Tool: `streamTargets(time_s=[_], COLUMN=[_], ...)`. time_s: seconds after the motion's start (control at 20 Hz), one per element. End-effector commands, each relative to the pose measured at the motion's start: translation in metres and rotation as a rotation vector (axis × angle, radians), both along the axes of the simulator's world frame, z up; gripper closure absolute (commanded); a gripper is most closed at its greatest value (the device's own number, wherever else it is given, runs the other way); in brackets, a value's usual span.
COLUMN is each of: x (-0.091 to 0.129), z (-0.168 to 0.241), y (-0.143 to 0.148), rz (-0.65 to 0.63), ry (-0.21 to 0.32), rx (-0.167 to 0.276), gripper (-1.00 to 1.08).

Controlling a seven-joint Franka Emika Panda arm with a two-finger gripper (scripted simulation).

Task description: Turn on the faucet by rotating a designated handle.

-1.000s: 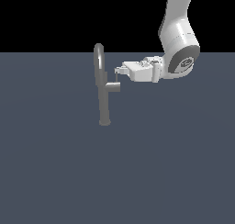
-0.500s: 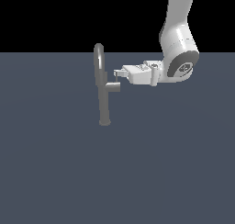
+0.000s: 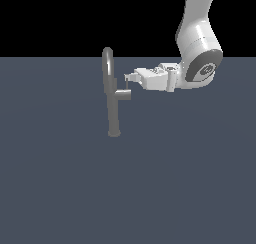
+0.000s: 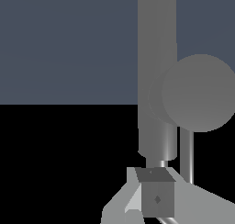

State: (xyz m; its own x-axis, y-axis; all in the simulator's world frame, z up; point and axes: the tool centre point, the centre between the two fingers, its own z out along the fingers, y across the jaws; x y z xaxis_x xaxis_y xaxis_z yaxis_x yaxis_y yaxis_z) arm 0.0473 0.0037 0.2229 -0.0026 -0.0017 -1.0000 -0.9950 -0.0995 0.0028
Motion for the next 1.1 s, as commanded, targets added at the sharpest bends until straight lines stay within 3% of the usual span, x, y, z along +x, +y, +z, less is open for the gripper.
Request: streamTargets(time_s=[0.0,0.45,0.55,1.05], x=[-0.003,-0.029,-0.021,-0.057], z=[0.000,0.002,0.007,-0.010], y=[0.000,-0.002,-0.002,-0.005], rz=[0.000,0.000,-0.006,0.000], ry=[0.001,0.001,-0.014,0.001], rx=[0.000,0.001,-0.003,0.001], gripper=[1.08,1.08,1.08,1.08])
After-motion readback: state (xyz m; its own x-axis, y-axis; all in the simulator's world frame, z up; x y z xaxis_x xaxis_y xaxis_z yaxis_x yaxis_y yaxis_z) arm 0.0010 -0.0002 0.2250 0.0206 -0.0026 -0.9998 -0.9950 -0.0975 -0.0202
